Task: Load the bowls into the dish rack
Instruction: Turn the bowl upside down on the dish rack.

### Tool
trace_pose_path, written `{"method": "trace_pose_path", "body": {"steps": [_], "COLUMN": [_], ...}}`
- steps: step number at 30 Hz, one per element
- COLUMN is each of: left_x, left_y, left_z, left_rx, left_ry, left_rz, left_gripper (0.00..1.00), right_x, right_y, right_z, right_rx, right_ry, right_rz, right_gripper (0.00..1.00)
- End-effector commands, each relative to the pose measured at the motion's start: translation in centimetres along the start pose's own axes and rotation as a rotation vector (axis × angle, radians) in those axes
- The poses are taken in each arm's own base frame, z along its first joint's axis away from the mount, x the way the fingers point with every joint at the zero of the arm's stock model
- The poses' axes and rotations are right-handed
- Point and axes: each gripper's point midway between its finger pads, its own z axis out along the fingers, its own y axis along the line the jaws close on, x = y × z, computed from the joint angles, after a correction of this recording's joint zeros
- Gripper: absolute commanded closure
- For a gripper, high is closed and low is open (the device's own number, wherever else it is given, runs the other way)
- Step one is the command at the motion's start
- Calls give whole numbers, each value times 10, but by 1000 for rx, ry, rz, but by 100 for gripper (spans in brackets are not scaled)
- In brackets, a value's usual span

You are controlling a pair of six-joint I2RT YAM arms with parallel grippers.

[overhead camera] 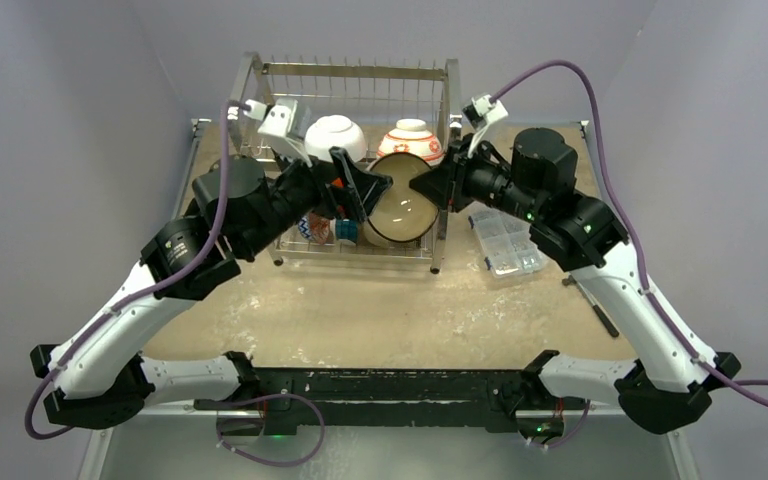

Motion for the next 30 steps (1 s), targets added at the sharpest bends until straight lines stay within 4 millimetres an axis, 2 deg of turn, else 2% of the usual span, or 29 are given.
{"method": "trace_pose_path", "body": {"steps": [1,9,17,23,30], "left_x": [-41,-71,-92,-116,-123], "left_y": [-5,-15,-16,22,39], "left_z": [-4,8,30,49,66], "left_rx": [-25,-43,-82,-116,-124], "left_ry": [-89,-130,-139,-143,-134], "left_rz": [49,85,127,76,65], "left_gripper": [2,1,2,2,2], "right_x": [-78,-111,-159,-192,-219], "right_y": [28,21,9,5,-11], "right_z": [-10,9,25,31,39], "right_rx": [-70,-20,21,17,34], "right_ry": [-232,-283,-390,-464,-529], "right_rz": [-77,-118,-160,-185,-201], "right_gripper": [100,100,100,100,100]}}
